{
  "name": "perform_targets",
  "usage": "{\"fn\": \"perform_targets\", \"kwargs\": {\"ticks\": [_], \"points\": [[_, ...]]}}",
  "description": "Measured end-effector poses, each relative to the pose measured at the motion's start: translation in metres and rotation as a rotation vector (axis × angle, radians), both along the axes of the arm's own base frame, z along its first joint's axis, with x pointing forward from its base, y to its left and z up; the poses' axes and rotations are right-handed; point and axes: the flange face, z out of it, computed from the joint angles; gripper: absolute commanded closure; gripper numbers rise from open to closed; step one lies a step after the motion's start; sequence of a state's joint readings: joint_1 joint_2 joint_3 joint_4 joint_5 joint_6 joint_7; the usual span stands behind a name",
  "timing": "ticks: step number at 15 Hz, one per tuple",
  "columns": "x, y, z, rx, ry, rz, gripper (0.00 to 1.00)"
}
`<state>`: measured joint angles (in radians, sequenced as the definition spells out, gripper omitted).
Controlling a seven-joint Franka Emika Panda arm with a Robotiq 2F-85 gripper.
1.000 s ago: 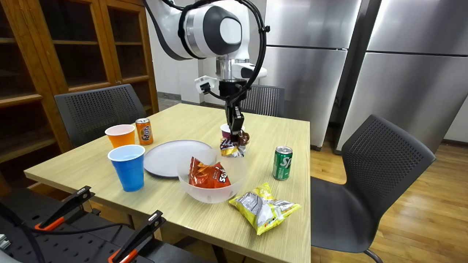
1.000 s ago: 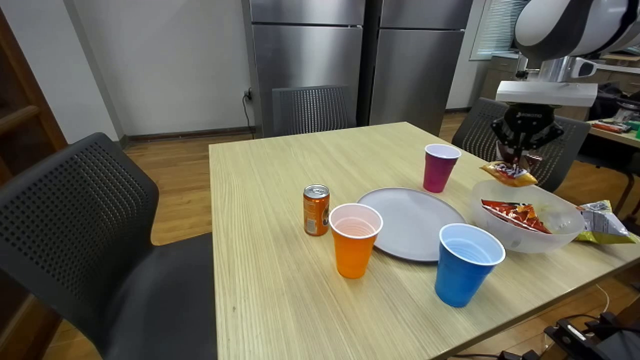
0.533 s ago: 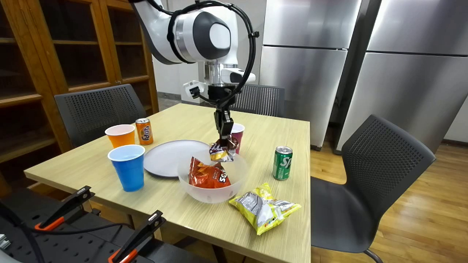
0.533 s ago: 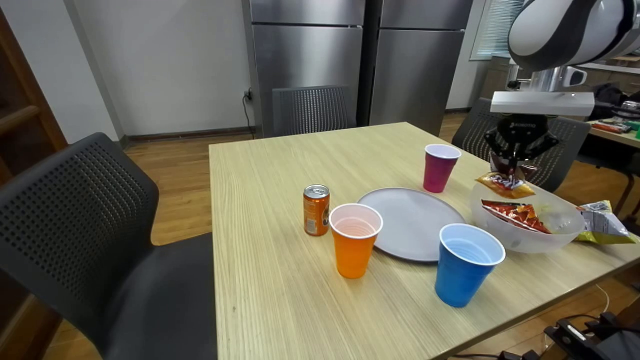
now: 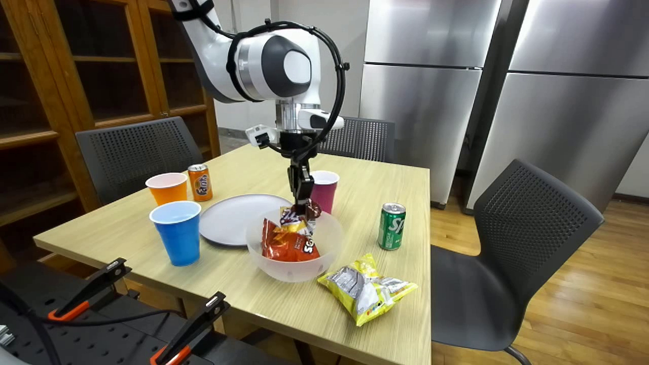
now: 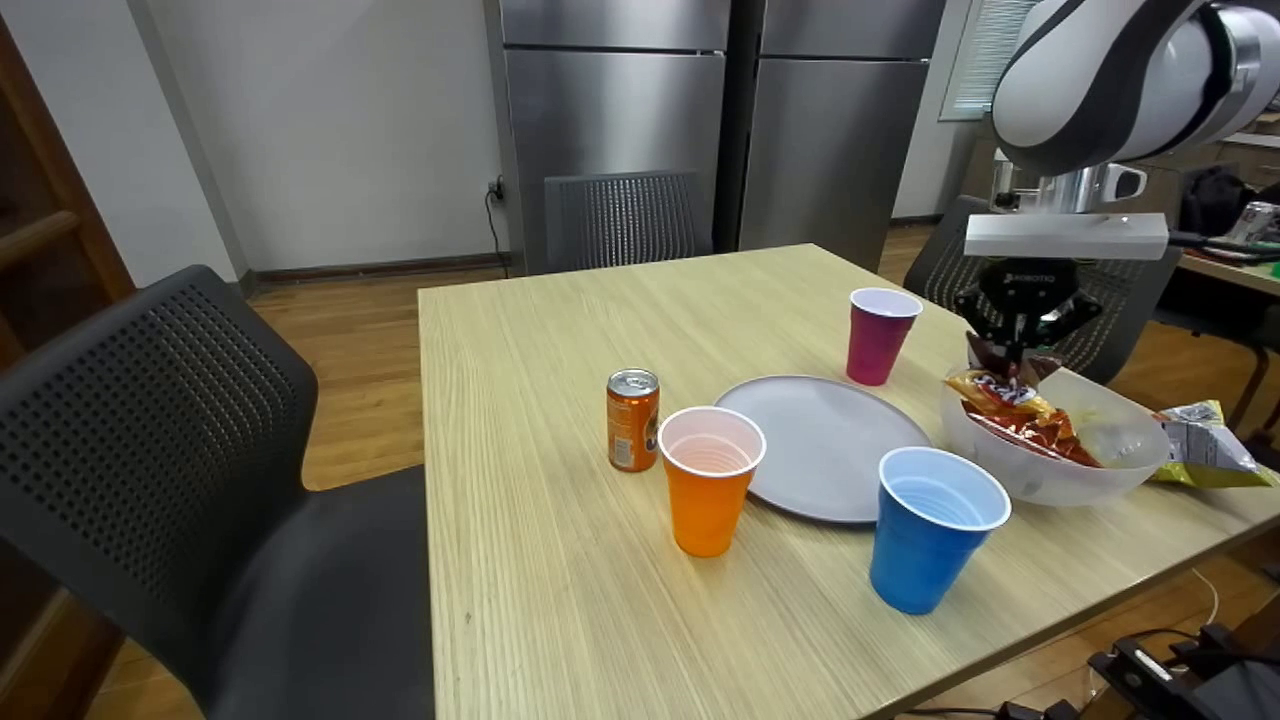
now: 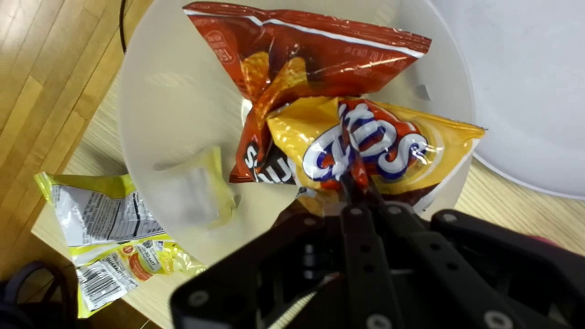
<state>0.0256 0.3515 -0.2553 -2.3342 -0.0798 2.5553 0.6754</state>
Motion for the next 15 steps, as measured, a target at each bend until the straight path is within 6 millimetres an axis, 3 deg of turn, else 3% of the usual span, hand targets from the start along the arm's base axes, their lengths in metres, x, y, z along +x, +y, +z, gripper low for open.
{"fn": "perform_targets", "kwargs": {"ticks": [10,11,15], "points": [[0.007,-0.006,-0.017,-0.011,0.036,-0.004,1.00],[0.007,-0.006,-0.017,-0.012,0.036,-0.005,0.80],[0.007,-0.008,-0.017,-0.013,0.040,-0.008,0.53]]}}
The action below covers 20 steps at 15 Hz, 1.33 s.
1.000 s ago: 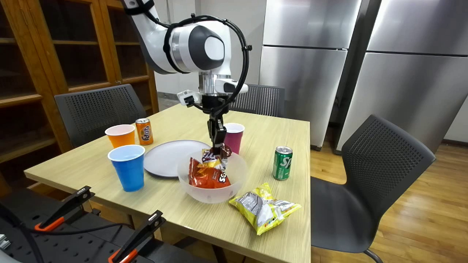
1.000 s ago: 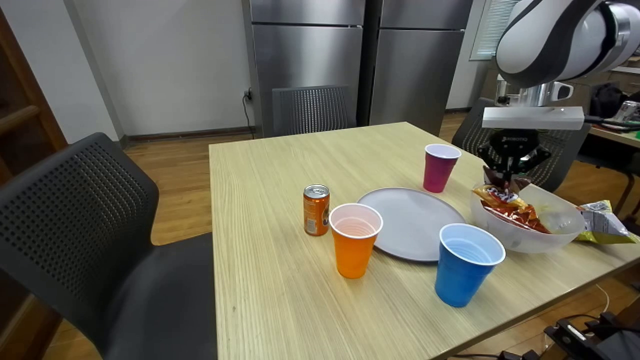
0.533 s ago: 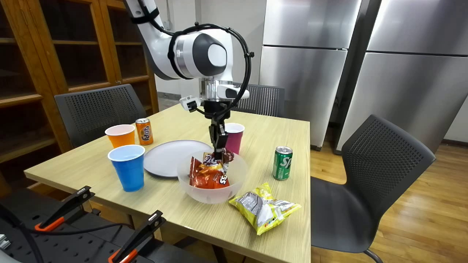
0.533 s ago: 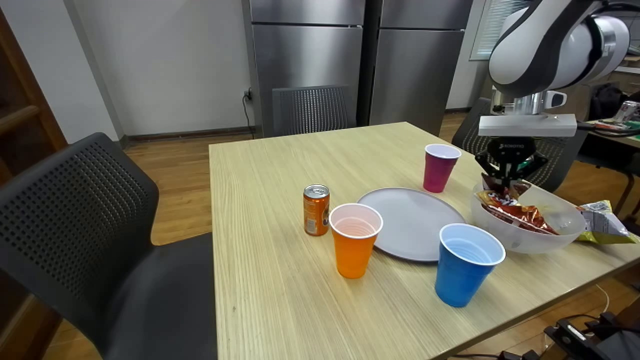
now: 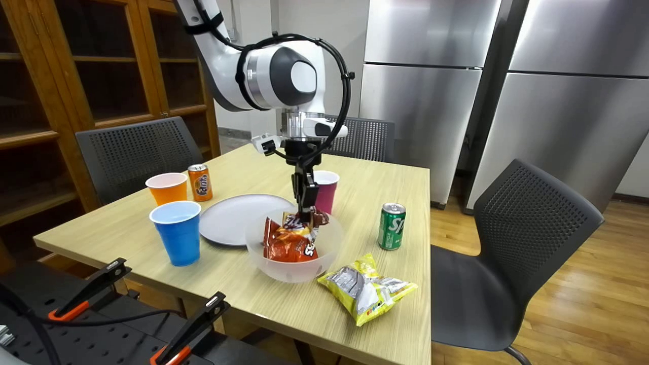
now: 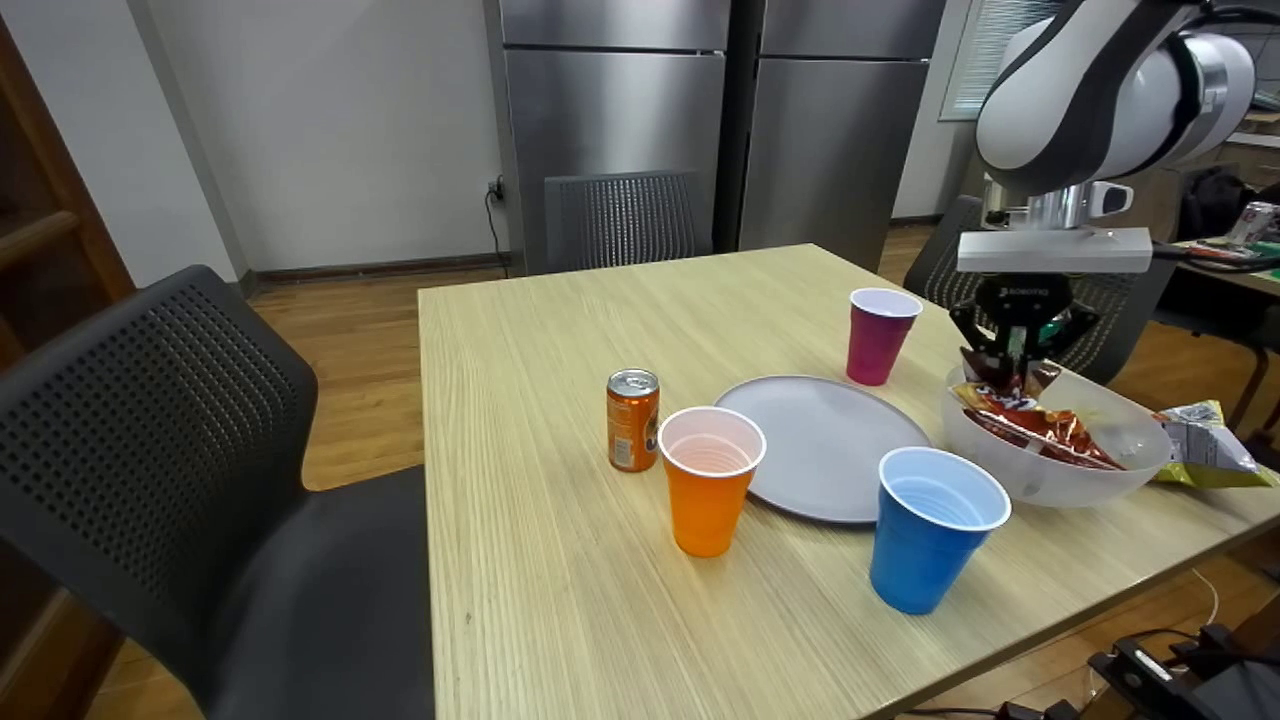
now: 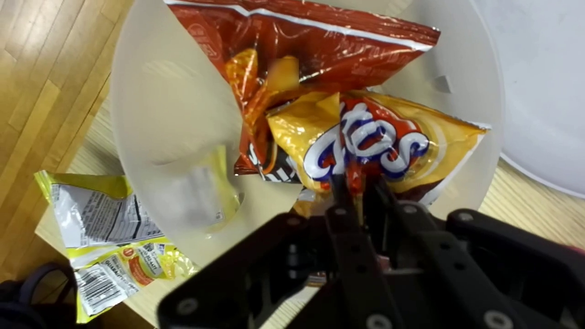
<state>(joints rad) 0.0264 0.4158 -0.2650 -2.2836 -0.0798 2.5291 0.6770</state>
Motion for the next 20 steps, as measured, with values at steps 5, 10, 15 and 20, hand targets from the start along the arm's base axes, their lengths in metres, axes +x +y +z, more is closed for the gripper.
{"fn": "perform_targets", "kwargs": {"ticks": [5,10,15,20], "points": [[0.001,0.000,0.002,0.001,-0.001,0.000,0.15],[0.007,0.005,0.019,0.006,-0.037,0.008,0.00],[0.015,0.012,0.040,0.013,-0.079,0.021,0.00],[0.028,0.021,0.054,0.015,-0.116,0.040,0.00]]}}
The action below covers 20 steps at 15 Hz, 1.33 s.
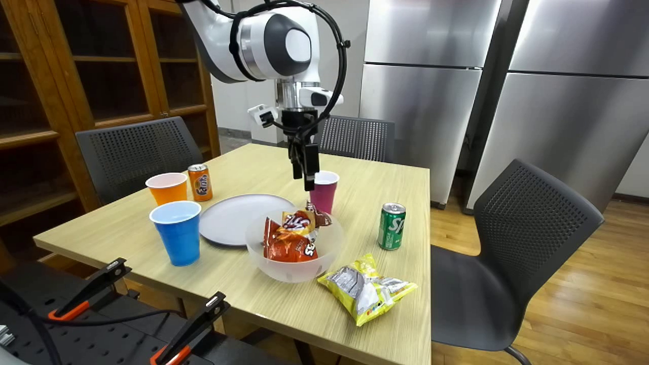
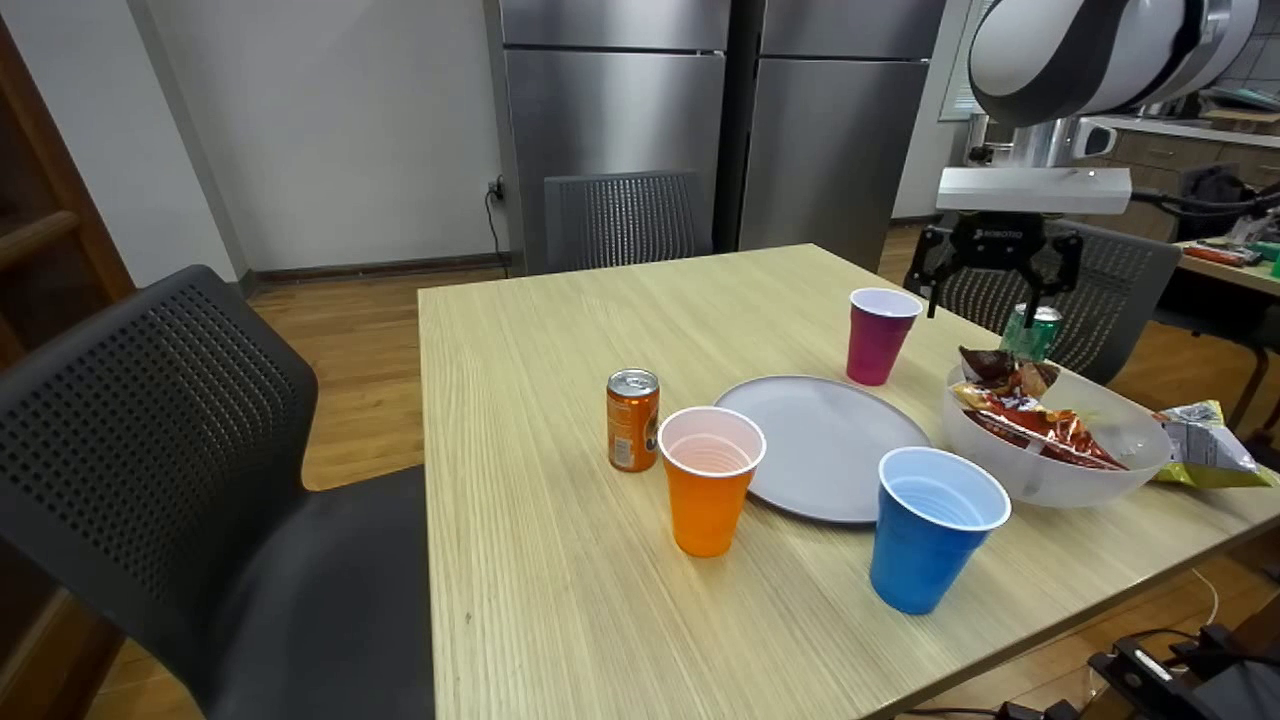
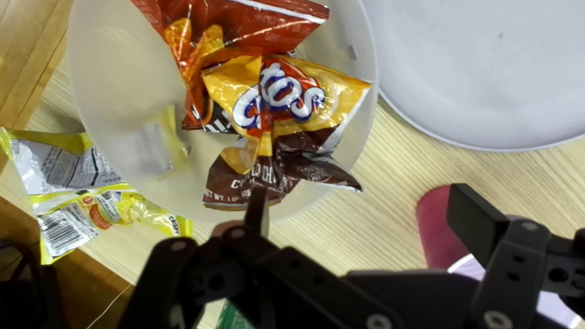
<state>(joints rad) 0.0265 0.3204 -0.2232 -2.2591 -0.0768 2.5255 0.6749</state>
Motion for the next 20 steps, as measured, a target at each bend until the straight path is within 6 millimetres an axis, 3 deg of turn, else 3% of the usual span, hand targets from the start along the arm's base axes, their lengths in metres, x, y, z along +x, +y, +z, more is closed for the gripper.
{"fn": "perform_targets", "kwargs": {"ticks": [10,20], "points": [[0.048,0.018,0.028,-0.008,-0.082,0.057,0.00],[0.109,0.034,0.012,-0.036,-0.077,0.103,0.00]]}}
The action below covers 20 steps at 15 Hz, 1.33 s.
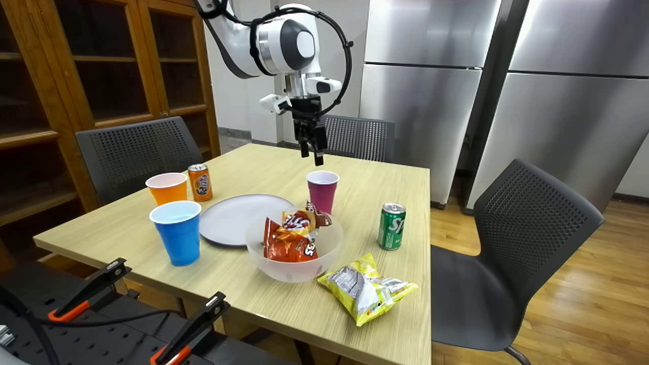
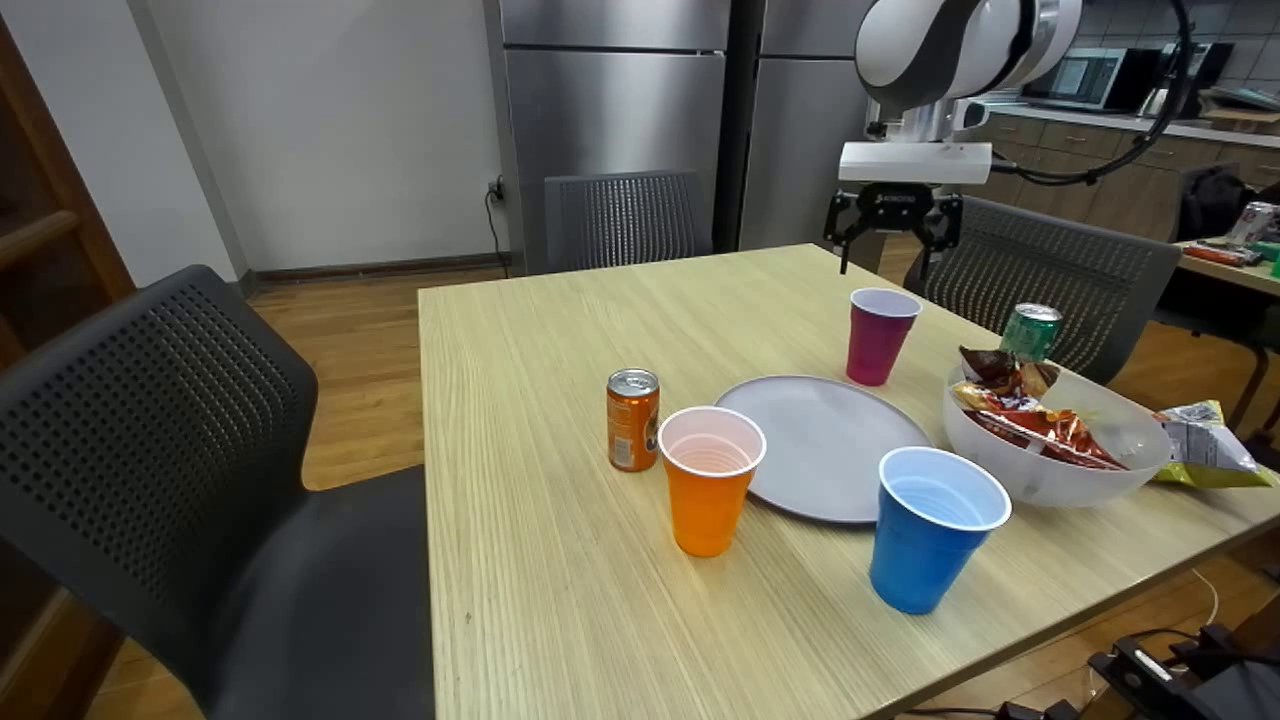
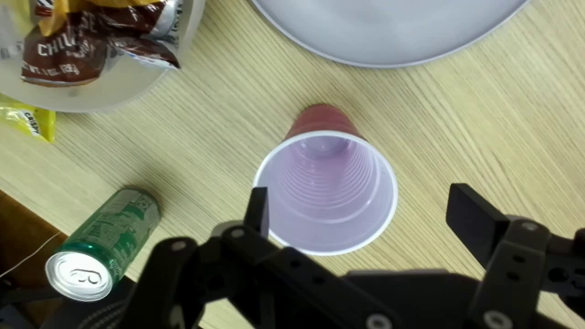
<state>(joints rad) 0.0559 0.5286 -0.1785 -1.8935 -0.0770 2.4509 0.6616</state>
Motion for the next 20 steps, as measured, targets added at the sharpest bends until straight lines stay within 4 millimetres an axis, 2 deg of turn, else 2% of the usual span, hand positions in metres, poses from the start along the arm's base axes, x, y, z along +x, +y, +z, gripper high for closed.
{"fn": "perform_targets", "kwargs": {"ticks": [5,10,11,12,13,20], "points": [[0.025,0.006,-0.020,-0.015,0.034,0.011,0.00],[0.041,0.006,-0.040,-0.021,0.073,0.006,0.00],[0.044,0.006,-0.044,-0.021,0.079,0.005,0.25],[0.046,0.006,-0.047,-0.022,0.086,0.005,0.26],[0.048,0.006,-0.050,-0.023,0.093,0.004,0.32],[0.057,0.008,-0.059,-0.025,0.111,0.002,0.88]]}}
